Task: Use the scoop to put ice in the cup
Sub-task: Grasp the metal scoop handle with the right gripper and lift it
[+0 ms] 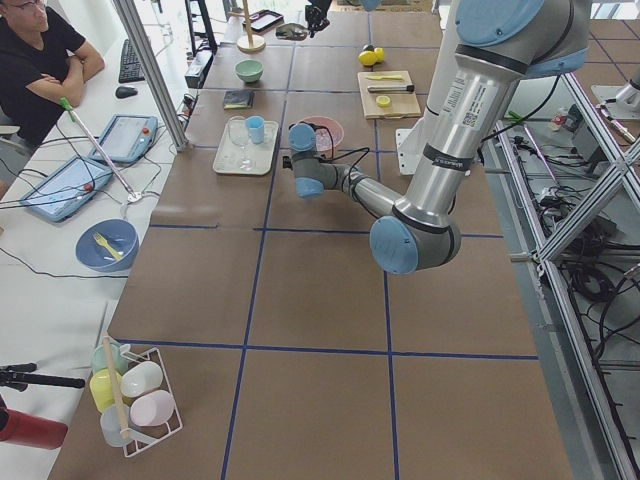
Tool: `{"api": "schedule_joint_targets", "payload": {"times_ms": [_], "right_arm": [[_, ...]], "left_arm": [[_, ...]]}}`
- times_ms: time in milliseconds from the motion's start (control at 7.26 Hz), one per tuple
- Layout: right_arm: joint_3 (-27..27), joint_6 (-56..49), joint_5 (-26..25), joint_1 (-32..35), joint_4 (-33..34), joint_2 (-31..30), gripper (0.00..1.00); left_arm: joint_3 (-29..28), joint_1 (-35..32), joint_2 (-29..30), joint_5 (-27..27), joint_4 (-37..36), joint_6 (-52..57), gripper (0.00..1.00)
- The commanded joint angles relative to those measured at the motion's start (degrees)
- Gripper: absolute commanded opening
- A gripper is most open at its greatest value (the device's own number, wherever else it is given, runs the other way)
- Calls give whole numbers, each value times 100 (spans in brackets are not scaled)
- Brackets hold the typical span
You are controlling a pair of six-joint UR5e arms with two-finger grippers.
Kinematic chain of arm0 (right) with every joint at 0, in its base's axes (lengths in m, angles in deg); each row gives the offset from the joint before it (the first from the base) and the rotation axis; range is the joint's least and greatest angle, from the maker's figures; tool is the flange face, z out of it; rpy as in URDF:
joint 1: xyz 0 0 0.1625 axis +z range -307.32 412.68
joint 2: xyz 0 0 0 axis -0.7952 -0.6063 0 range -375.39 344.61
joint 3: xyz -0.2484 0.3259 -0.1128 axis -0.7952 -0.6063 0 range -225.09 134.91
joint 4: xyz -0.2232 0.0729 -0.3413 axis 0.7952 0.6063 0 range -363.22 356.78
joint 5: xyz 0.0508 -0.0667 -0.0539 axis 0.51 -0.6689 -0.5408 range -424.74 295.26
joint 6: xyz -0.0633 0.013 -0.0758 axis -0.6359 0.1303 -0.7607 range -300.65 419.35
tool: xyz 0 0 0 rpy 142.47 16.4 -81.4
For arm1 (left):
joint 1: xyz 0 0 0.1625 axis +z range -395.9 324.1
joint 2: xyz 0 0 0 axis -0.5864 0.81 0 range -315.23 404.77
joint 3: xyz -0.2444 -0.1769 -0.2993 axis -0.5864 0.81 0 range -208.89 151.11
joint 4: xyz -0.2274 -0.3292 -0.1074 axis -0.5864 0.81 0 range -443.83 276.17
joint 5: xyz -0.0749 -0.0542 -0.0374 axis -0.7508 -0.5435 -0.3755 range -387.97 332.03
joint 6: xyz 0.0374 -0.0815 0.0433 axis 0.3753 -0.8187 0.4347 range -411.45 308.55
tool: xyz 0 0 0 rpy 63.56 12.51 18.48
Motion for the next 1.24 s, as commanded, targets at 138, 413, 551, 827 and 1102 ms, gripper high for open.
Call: {"api": "schedule_joint_targets", "payload": {"times_ms": [138, 413, 551, 827, 1102], "right_arm": [[-25, -64, 14, -219, 9, 43, 0], [-43, -781, -39, -264, 314, 498, 0], [0, -854, -30, -264, 1039, 779, 0], [54, -1513, -56, -464, 3293, 1900, 0], [45, -1767, -1207, -1173, 6192, 3577, 0]], "left_arm": [[0, -4, 0, 0, -5, -27, 100], [-79, -4, -17, 0, -5, -9, 100], [-114, 5, -26, 0, -5, -1, 100], [-141, 5, -17, 0, 4, 8, 100], [-141, 5, -9, -9, 56, 0, 100]]}}
